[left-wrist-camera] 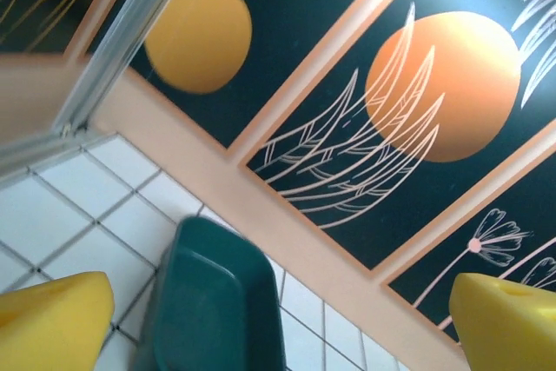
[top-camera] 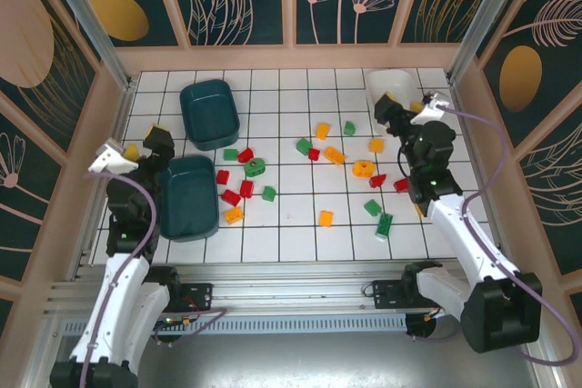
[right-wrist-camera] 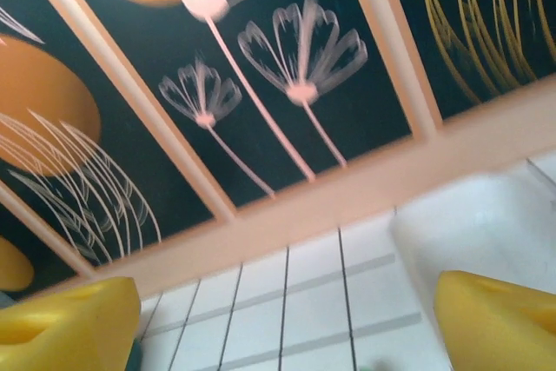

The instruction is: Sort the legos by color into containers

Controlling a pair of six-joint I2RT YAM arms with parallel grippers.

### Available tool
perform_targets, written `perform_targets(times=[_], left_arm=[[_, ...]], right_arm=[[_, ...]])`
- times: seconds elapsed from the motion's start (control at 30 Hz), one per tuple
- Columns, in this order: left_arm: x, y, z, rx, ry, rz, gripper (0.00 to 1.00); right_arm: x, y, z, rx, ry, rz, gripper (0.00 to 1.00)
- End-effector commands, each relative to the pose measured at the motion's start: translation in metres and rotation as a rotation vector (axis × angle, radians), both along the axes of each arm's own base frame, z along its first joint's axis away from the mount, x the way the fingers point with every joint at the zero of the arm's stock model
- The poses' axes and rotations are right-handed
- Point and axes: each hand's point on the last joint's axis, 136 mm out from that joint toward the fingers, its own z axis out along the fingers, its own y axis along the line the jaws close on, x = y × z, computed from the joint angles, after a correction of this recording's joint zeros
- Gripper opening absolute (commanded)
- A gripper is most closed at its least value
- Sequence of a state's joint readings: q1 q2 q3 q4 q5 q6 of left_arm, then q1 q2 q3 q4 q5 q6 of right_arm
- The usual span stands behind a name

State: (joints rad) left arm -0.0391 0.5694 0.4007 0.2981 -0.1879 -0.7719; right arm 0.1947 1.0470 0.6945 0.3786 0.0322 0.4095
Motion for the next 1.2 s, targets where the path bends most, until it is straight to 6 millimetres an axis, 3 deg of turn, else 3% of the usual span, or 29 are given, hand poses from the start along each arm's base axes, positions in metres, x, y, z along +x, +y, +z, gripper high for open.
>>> perform_targets(times=[0.0, 0.03, 0.13, 0.23, 0.33, 0.63, 0.77, 0.93, 1.17], left_arm=[[-0.007, -0.013, -0.046, -0.162, 0.042, -0.082, 0.99], [-0.006, -0.015, -0.051, -0.177, 0.057, -0.092, 0.96], [0.007, -0.027, -0.082, -0.147, 0.258, -0.145, 0.68], [0.014, -0.038, -0.12, -0.055, 0.547, -0.174, 0.69], [0.011, -0.058, -0.137, 0.064, 0.687, -0.208, 0.74], [0.0, -0.085, -0.185, 0.228, 0.917, -0.278, 0.62], [0.0, -0.099, -0.197, 0.278, 0.959, -0.314, 0.63], [0.001, -0.101, -0.207, 0.334, 0.986, -0.312, 0.62], [0.001, -0.097, -0.22, 0.403, 1.036, -0.299, 0.33]], right_arm=[[0.001, 0.017, -0.035, 0.045, 0.161, 0.068, 0.78], [0.003, 0.014, -0.041, 0.033, 0.204, 0.047, 0.78], [0.005, 0.004, -0.059, 0.0, 0.284, -0.014, 0.77], [0.007, 0.003, -0.071, 0.003, 0.322, -0.021, 0.77], [0.009, 0.003, -0.076, 0.023, 0.334, -0.035, 0.77], [0.01, -0.003, -0.076, 0.058, 0.332, -0.074, 0.77], [0.008, -0.003, -0.083, 0.059, 0.344, -0.075, 0.78], [0.007, -0.003, -0.089, 0.054, 0.355, -0.074, 0.77], [0.007, -0.005, -0.091, 0.044, 0.359, -0.076, 0.77]])
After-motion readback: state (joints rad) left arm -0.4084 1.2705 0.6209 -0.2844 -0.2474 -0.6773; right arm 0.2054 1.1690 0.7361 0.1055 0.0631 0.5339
